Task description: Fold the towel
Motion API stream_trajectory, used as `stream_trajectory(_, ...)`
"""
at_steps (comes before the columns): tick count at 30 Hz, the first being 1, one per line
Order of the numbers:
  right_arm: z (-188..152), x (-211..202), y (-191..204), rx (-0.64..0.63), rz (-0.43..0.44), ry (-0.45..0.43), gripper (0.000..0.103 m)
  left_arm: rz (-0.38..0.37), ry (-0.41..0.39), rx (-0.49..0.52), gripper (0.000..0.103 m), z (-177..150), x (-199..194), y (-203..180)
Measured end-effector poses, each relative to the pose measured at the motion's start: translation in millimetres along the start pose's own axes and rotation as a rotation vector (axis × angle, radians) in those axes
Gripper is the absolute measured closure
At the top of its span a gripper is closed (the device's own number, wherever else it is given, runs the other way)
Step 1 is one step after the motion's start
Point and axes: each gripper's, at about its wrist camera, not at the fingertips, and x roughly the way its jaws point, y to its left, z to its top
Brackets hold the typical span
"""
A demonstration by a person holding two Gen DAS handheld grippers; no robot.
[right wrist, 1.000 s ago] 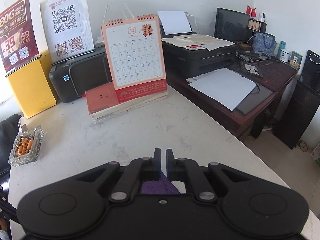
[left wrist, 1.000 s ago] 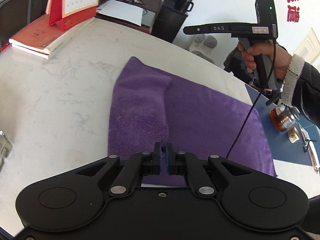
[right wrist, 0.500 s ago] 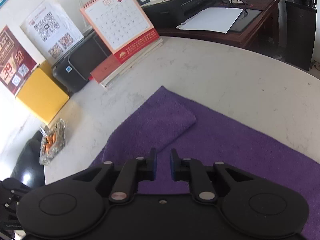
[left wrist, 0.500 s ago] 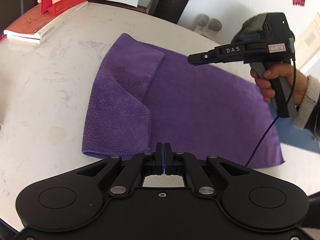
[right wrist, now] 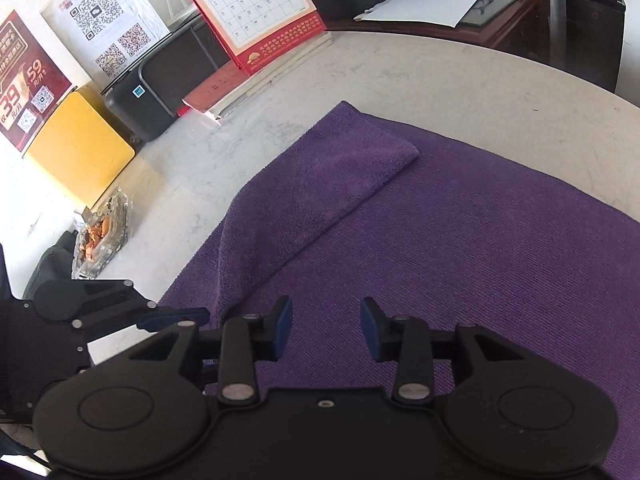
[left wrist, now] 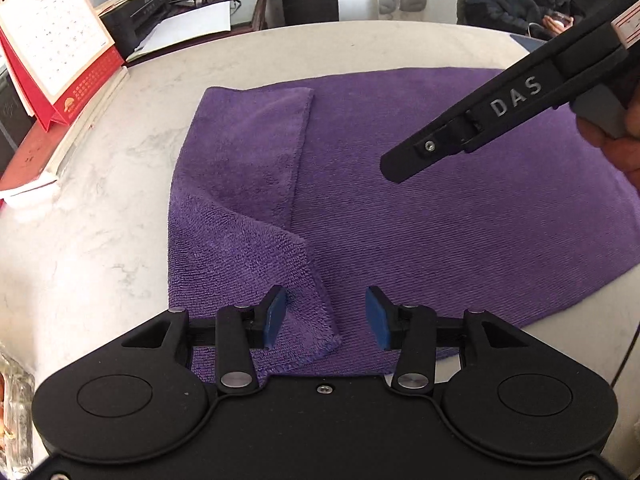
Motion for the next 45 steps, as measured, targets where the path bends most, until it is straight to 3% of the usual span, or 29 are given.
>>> stream_trajectory(3, 1.7, -1.0, -5.8, 0.037, 0.002, -0.018, 0.068, -0.063, -0.002, -0.05, 0.073, -1.8, 1.0, 12.0)
stream_trajectory(5, 4.7, 0.3, -7.8, 0.054, 0.0, -0.031, 0.068, -0.052, 0.011, -0.069, 0.096, -1.2, 0.4, 20.0)
stream_trajectory(6, 6.7, 1.1, -7.8, 0.061, 0.002, -0.035, 0.068, -0.058, 0.021, -0.08, 0.099, -0.8, 0.5, 25.4)
stream_trajectory(13, 20.5, 9.4, -7.0, 0.183, 0.103, -0.039, 0.069, -0.126, -0.007, -0.209, 0.101, -3.0, -18.3, 71.7)
stream_trajectory(16, 20.8, 19.5, -5.5, 0.307, 0.219, -0.009, 0.068, -0.147, -0.055, -0.258, 0.101, -5.4, -38.1, 91.8)
stream_trajectory(22, 5.8, 64.9, -4.6, 0.676, 0.512, 0.078, 0.065, -0.161, -0.102, -0.267, 0.101, -9.2, -58.4, 109.4)
stream_trajectory(26, 5.7, 90.1, 0.1, 0.768, 0.552, 0.104, 0.054, -0.19, -0.111, -0.272, 0.101, -10.8, -59.9, 104.4)
stream_trajectory(28, 10.8, 105.0, 0.7, 0.783, 0.518, 0.115, 0.055, -0.197, -0.115, -0.267, 0.101, -11.0, -58.7, 99.1)
stream_trajectory(30, 22.2, 113.3, -5.0, 0.763, 0.468, 0.069, 0.061, -0.201, -0.116, -0.271, 0.101, -14.4, -60.6, 97.2)
stream_trajectory(35, 59.6, 108.3, -27.0, 0.629, 0.248, -0.011, 0.085, -0.212, -0.092, -0.253, 0.101, -21.0, -53.6, 90.1)
stream_trajectory(38, 82.4, 103.5, -35.6, 0.543, 0.134, -0.04, 0.093, -0.227, -0.075, -0.251, 0.101, -22.9, -45.1, 84.5)
stream_trajectory(40, 93.8, 100.9, -32.9, 0.468, 0.067, -0.053, 0.097, -0.231, -0.064, -0.253, 0.101, -24.3, -39.6, 81.0)
stream_trajectory(43, 102.6, 102.5, -28.3, 0.388, 0.037, -0.04, 0.101, -0.237, -0.04, -0.265, 0.101, -24.7, -28.6, 77.1)
stream_trajectory(45, 112.5, 100.1, -14.5, 0.266, -0.009, -0.041, 0.101, -0.233, -0.023, -0.274, 0.101, -24.7, -21.9, 75.0)
